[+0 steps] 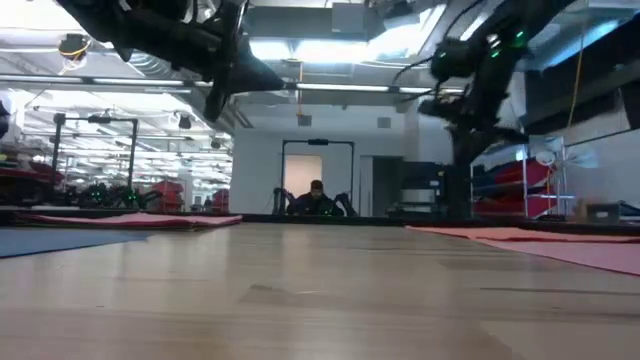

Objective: Organize paper
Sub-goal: Stack the orange colored paper on top of the orange colored paper

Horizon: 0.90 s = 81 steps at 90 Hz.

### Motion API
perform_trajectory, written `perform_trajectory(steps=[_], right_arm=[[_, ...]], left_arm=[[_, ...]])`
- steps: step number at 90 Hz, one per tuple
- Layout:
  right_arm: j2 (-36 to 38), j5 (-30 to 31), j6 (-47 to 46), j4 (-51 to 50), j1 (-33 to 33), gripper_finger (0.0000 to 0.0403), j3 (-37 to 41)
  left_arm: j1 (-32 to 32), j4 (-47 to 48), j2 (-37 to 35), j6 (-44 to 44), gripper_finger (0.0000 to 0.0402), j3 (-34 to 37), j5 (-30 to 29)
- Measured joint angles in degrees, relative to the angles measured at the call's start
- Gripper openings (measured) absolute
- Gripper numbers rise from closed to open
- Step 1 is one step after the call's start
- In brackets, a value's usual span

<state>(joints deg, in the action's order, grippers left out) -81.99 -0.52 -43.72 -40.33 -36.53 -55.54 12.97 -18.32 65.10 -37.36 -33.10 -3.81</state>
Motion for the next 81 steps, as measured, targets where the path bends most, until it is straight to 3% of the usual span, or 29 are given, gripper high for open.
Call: perform_trajectory(steps=[28, 81], right_arm=[[-12.76, -2.75, 3.32, 11.08, 3.33, 0.0003, 0.03], [-19.2, -1.78, 6.02, 11.31, 3.87, 0.0001, -0.08]], left_arm=[[0.0, 3.84, 0.0, -1.56, 0.0, 0.0, 0.0], [0.0, 6.27, 0.0, -1.67, 0.0, 0.0, -1.51]])
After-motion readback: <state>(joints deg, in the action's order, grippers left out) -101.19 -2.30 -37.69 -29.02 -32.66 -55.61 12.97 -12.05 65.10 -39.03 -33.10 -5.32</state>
